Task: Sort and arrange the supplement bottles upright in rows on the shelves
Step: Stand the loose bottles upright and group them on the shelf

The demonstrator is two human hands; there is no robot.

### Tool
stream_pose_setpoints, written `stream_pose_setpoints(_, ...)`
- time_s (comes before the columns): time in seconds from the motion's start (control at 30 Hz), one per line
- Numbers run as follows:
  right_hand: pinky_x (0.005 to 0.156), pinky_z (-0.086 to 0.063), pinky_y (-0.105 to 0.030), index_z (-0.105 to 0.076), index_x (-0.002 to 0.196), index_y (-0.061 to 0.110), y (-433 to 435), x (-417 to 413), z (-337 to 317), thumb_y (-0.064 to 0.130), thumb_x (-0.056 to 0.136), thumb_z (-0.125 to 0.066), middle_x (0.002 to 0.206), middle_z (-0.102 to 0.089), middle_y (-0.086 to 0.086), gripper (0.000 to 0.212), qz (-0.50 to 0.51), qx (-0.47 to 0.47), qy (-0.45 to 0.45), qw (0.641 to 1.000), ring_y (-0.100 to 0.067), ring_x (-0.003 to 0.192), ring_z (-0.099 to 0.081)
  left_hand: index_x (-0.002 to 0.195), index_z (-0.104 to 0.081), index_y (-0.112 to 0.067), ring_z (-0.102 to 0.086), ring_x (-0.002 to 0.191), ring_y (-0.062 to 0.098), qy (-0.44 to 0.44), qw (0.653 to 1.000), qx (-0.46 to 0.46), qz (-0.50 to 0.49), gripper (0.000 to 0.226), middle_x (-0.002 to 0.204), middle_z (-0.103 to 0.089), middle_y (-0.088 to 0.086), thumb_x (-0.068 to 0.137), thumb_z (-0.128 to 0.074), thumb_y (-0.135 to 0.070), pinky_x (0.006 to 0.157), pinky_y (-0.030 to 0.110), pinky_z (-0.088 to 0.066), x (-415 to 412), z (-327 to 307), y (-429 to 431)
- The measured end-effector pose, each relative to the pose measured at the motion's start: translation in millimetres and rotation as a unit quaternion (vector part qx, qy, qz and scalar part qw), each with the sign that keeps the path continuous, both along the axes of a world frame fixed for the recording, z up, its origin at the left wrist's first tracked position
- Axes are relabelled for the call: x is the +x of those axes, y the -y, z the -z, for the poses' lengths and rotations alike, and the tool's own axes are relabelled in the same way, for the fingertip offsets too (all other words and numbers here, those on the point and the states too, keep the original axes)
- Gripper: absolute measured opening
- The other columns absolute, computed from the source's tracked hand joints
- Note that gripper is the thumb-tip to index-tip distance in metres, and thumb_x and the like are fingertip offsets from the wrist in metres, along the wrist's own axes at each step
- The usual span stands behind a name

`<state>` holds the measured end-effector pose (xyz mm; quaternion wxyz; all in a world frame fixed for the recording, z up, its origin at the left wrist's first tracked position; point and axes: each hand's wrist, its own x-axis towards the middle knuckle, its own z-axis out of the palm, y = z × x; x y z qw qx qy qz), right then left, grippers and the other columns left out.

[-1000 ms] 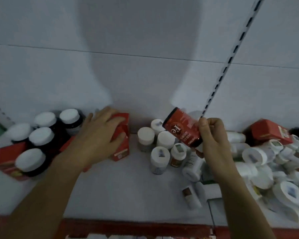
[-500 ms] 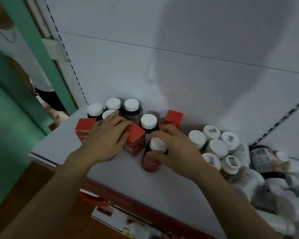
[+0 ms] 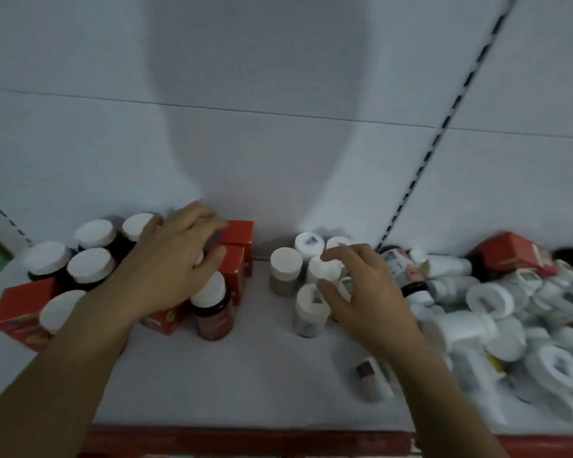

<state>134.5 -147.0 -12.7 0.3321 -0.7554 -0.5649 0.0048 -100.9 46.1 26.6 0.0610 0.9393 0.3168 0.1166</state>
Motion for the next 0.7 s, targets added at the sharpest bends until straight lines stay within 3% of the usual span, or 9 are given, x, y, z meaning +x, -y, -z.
stream_pose_setpoints(0.1,0.088,-0.049,-0.043,-0.063,0.120,0.026,35,48,2,0.032,0.087,-0.070,0.116,-0.058,-0.004,0.034,0.079,-0.088,0.040,0.992,-0.030,0.109,-0.053,0.138,-0.054,-0.024,-0.047,0.131,0.022,-0.013,0.998,0.014,0.054,0.069,0.142,-0.045,-0.005,0.088,-0.023,-0.061,0.107,0.056,-0.037,45,1,15)
stream_pose_setpoints(0.23,0.087,-0.049,-0.041,-0.065,0.113,0.021,73,101,-6,0.044,0.092,-0.053,0.108,-0.065,-0.006,0.034,0.162,-0.090,0.030,0.982,-0.030,0.102,-0.058,0.134,-0.058,-0.026,-0.049,0.133,0.021,0.013,0.993,0.005,0.116,0.060,0.142,-0.049,-0.004,0.088,-0.032,-0.054,0.105,0.055,-0.040,90,5,47)
stream_pose_setpoints(0.3,0.083,-0.049,-0.036,-0.060,0.113,0.021,75,115,-8,0.049,0.092,-0.055,0.106,-0.068,-0.001,0.036,0.166,-0.169,-0.006,0.971,-0.024,0.098,-0.060,0.135,-0.057,-0.028,-0.047,0.134,0.018,0.017,0.990,-0.006,0.139,0.055,0.142,-0.049,-0.008,0.090,-0.037,-0.053,0.105,0.055,-0.041,112,10,64)
stream_pose_setpoints(0.4,0.077,-0.043,-0.036,-0.046,0.121,0.024,65,116,-3,0.062,0.086,-0.061,0.110,-0.065,0.001,0.054,0.153,-0.300,0.021,0.941,-0.025,0.101,-0.063,0.139,-0.054,-0.029,-0.045,0.134,0.016,-0.019,0.988,-0.043,0.145,0.059,0.146,-0.046,-0.009,0.090,-0.037,-0.056,0.108,0.049,-0.040,146,22,79)
stream_pose_setpoints(0.5,0.079,-0.037,-0.038,-0.040,0.130,0.021,60,118,-6,0.071,0.084,-0.059,0.118,-0.062,-0.007,0.070,0.161,-0.326,0.037,0.931,-0.031,0.110,-0.061,0.139,-0.053,-0.034,-0.032,0.143,0.021,-0.069,0.989,-0.075,0.104,0.061,0.159,-0.029,-0.006,0.091,-0.027,-0.062,0.114,0.051,-0.031,166,43,90)
stream_pose_setpoints(0.57,0.079,-0.037,-0.038,-0.037,0.136,0.020,59,124,-7,0.069,0.085,-0.060,0.125,-0.060,-0.011,0.075,0.151,-0.339,0.002,0.929,-0.034,0.114,-0.060,0.133,-0.058,-0.034,-0.027,0.144,0.020,-0.042,0.993,-0.073,0.080,0.066,0.159,-0.026,-0.008,0.088,-0.019,-0.063,0.116,0.052,-0.024,168,54,96)
stream_pose_setpoints(0.7,0.077,-0.045,-0.037,-0.038,0.117,0.022,62,136,5,0.055,0.083,-0.067,0.111,-0.065,-0.011,0.055,0.122,-0.267,-0.071,0.953,-0.033,0.101,-0.063,0.143,-0.049,-0.031,-0.029,0.144,0.013,0.016,0.994,-0.088,0.059,0.061,0.157,-0.035,-0.011,0.093,-0.031,-0.062,0.117,0.048,-0.024,164,51,106)
